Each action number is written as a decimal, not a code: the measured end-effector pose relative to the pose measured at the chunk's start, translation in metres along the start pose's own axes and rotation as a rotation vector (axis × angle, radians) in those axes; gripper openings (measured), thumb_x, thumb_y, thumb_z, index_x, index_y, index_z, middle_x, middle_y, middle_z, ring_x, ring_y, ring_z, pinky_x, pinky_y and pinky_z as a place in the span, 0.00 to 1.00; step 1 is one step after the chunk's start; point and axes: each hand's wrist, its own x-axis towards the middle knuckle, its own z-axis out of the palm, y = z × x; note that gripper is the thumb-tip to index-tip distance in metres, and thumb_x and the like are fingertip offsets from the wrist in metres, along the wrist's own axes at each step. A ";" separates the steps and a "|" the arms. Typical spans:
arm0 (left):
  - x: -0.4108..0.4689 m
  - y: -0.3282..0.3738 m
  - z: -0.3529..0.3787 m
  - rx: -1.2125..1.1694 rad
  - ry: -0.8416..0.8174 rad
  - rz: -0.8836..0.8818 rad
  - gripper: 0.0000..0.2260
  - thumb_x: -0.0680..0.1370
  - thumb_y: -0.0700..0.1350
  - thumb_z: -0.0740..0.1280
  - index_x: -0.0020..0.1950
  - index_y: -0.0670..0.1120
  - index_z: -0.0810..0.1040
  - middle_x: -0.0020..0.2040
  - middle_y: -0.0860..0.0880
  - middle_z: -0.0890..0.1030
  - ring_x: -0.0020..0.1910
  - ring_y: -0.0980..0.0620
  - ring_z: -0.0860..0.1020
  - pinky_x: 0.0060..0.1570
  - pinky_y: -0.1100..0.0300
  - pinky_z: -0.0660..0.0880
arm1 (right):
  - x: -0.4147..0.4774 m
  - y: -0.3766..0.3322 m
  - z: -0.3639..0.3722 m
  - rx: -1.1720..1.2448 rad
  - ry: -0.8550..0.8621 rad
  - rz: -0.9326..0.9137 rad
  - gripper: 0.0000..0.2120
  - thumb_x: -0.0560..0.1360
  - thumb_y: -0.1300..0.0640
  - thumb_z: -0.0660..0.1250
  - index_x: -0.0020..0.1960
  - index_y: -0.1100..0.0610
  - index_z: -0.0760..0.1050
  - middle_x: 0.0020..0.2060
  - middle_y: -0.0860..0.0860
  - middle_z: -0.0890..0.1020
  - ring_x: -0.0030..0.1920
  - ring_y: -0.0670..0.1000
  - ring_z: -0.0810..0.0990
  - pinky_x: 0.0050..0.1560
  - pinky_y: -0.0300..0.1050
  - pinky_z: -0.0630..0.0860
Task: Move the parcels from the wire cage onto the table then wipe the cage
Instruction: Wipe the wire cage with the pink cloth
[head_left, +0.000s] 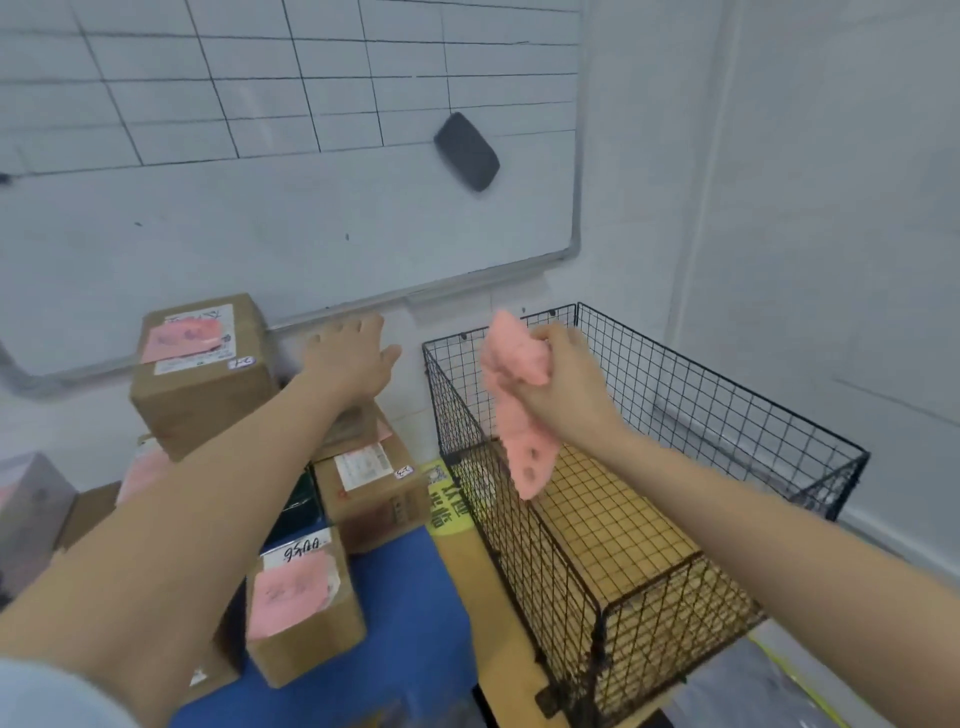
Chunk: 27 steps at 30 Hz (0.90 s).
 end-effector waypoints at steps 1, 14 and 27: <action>0.006 0.007 0.006 0.011 -0.007 0.002 0.24 0.82 0.56 0.51 0.76 0.47 0.57 0.74 0.43 0.62 0.71 0.41 0.63 0.67 0.46 0.61 | 0.011 0.009 -0.007 -0.028 -0.001 0.001 0.27 0.71 0.50 0.73 0.64 0.58 0.68 0.58 0.51 0.68 0.50 0.46 0.72 0.51 0.39 0.70; 0.085 0.070 0.084 -0.064 -0.109 -0.175 0.27 0.82 0.59 0.48 0.78 0.48 0.51 0.78 0.47 0.55 0.76 0.45 0.57 0.73 0.46 0.54 | 0.176 0.131 0.041 -0.039 -0.333 -0.138 0.13 0.76 0.59 0.65 0.58 0.60 0.66 0.48 0.52 0.72 0.42 0.46 0.72 0.36 0.30 0.67; 0.076 0.053 0.101 -0.107 -0.127 -0.203 0.52 0.61 0.74 0.25 0.79 0.50 0.47 0.79 0.51 0.47 0.77 0.54 0.46 0.75 0.53 0.42 | 0.231 0.117 0.188 0.109 -0.559 -0.058 0.23 0.73 0.55 0.67 0.67 0.54 0.67 0.59 0.55 0.73 0.55 0.56 0.77 0.57 0.53 0.76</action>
